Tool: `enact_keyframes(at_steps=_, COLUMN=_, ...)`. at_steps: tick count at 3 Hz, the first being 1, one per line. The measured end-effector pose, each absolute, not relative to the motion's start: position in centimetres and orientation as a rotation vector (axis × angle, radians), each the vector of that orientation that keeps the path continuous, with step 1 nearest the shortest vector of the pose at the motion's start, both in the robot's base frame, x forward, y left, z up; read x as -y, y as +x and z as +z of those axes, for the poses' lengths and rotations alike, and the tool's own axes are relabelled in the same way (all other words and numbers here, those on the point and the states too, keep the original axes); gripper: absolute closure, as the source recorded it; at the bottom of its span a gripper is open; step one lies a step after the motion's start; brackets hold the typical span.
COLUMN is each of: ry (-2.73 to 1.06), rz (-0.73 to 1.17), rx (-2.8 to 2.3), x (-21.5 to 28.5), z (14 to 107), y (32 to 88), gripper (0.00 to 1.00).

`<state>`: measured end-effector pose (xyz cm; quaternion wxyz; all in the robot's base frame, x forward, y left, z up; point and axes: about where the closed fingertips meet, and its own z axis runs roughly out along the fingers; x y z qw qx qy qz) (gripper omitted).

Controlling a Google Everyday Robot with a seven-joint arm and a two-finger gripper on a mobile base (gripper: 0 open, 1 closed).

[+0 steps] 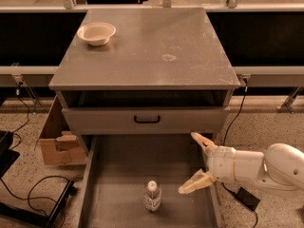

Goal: Pick blue plastic bottle from middle drawer and place on counter

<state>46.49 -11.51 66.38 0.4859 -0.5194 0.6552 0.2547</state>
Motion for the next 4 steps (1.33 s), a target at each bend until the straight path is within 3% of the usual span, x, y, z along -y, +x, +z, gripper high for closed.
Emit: enact_keyframes(at_steps=4, ry=-1.402, rz=0.847, rx=-1.433, x=2.2, z=51.9, y=45.2, gripper=0.00)
